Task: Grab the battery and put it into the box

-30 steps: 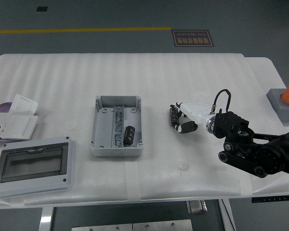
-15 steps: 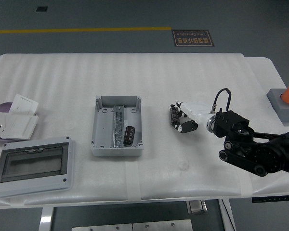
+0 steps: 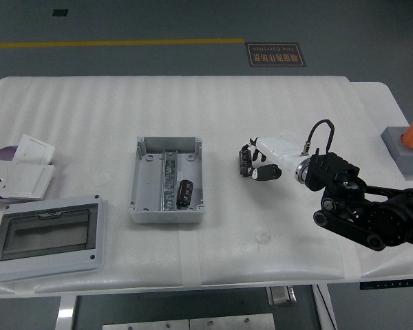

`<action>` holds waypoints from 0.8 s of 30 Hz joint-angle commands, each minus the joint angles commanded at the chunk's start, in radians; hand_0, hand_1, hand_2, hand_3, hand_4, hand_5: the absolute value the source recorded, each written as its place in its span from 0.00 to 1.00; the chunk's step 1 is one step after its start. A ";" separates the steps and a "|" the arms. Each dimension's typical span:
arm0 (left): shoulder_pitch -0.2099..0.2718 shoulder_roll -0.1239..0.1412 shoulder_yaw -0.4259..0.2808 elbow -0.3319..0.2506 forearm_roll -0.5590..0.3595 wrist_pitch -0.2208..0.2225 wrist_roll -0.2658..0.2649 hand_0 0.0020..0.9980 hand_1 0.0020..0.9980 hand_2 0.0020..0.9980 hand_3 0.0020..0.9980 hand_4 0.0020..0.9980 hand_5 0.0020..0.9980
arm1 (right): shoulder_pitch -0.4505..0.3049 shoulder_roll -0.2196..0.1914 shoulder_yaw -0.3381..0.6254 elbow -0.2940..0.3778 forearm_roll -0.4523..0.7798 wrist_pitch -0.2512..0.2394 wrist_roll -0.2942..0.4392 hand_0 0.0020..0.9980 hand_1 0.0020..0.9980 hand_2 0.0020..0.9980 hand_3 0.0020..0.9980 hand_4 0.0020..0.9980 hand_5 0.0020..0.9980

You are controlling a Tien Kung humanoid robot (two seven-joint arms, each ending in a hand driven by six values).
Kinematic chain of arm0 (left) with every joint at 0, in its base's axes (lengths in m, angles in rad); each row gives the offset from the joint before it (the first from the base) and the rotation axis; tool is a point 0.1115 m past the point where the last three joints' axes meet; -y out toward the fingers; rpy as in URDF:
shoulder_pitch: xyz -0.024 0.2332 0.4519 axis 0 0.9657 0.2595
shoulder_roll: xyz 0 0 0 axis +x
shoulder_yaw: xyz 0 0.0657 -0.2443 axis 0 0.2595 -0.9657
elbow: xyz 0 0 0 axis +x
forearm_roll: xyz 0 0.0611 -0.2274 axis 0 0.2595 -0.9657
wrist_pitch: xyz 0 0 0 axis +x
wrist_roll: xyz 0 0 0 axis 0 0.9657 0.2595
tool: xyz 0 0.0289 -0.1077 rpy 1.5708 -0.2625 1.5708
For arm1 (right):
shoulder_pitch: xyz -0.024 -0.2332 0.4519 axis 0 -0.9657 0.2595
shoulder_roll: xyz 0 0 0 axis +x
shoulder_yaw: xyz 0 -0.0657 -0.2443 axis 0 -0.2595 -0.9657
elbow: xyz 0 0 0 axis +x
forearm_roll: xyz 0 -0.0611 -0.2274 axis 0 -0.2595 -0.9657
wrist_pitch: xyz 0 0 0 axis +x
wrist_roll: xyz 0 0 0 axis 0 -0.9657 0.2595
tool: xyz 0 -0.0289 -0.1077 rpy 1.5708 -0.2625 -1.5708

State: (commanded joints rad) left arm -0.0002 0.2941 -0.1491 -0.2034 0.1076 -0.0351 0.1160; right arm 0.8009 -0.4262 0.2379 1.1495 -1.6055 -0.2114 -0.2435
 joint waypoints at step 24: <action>-0.001 0.000 0.008 0.000 0.000 0.000 0.001 0.62 0.65 0.52 0.56 0.57 0.42 | 0.002 -0.017 0.033 0.019 0.023 0.048 0.014 0.68 0.58 0.71 1.00 0.79 0.43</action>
State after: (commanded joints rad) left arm -0.0010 0.2943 -0.1410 -0.2036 0.1077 -0.0355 0.1170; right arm 0.8033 -0.4430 0.2710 1.1681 -1.5821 -0.1638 -0.2290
